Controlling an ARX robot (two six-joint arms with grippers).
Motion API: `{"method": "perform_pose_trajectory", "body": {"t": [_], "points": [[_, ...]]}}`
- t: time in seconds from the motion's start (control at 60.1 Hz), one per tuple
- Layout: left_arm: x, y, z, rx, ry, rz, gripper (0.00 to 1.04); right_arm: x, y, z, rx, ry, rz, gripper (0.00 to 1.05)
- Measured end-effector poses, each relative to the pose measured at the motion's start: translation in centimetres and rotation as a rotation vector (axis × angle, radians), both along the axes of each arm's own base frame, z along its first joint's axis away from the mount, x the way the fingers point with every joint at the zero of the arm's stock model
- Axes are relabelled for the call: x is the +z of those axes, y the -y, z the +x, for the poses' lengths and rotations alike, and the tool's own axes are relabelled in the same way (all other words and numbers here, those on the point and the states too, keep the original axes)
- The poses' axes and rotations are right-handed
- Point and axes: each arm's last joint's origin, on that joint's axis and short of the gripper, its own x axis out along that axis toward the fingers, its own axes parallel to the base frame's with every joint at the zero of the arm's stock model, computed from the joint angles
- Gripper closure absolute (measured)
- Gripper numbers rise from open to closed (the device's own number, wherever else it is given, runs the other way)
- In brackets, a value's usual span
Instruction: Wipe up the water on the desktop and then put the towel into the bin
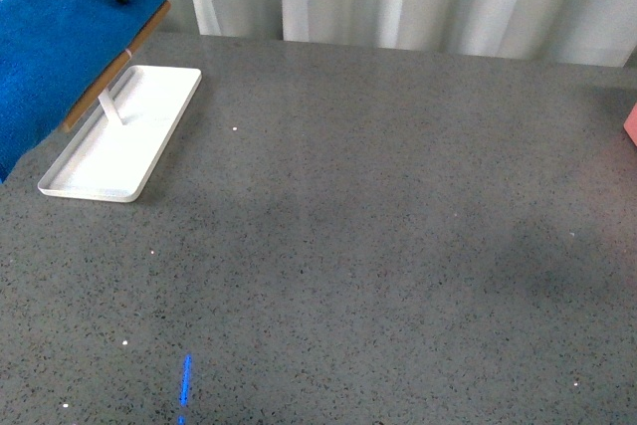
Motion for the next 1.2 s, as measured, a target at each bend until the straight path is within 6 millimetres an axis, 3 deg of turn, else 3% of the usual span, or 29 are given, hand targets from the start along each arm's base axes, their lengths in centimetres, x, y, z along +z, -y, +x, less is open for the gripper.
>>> {"method": "perform_pose_trajectory", "body": {"t": [0.25, 0.466, 0.765, 1.032, 1.198], "points": [[-0.6, 0.0, 0.0, -0.013, -0.002, 0.017, 0.09, 0.0, 0.0, 0.0, 0.000, 0.000, 0.000, 0.07], [-0.7, 0.0, -0.1, -0.021, -0.001, 0.016, 0.56, 0.0, 0.0, 0.0, 0.000, 0.000, 0.000, 0.07], [0.5, 0.1, -0.7, -0.041, 0.018, 0.032, 0.97, 0.0, 0.0, 0.0, 0.000, 0.000, 0.000, 0.07], [1.2, 0.1, -1.2, -0.058, 0.031, 0.054, 0.99, 0.0, 0.0, 0.0, 0.000, 0.000, 0.000, 0.07], [2.8, 0.2, -1.6, -0.068, 0.065, 0.052, 0.99, 0.0, 0.0, 0.0, 0.000, 0.000, 0.000, 0.07]]}}
